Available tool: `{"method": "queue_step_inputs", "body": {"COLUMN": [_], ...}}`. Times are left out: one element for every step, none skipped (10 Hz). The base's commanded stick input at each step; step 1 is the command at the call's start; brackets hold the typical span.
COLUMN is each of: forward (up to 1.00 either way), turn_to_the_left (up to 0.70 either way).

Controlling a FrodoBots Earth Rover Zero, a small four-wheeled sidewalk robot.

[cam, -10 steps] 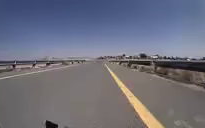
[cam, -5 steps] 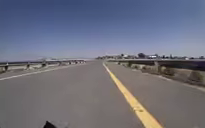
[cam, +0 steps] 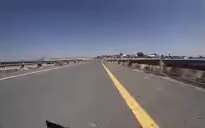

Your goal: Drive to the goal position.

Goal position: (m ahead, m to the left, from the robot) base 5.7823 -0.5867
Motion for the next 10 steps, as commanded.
{"method": "queue_step_inputs", "body": {"forward": [1.00,1.00,1.00,1.00,1.00,1.00,1.00,1.00,1.00,1.00], "turn_to_the_left": [0.00,0.00,0.00,0.00,0.00,0.00,0.00,0.00,0.00,0.00]}}
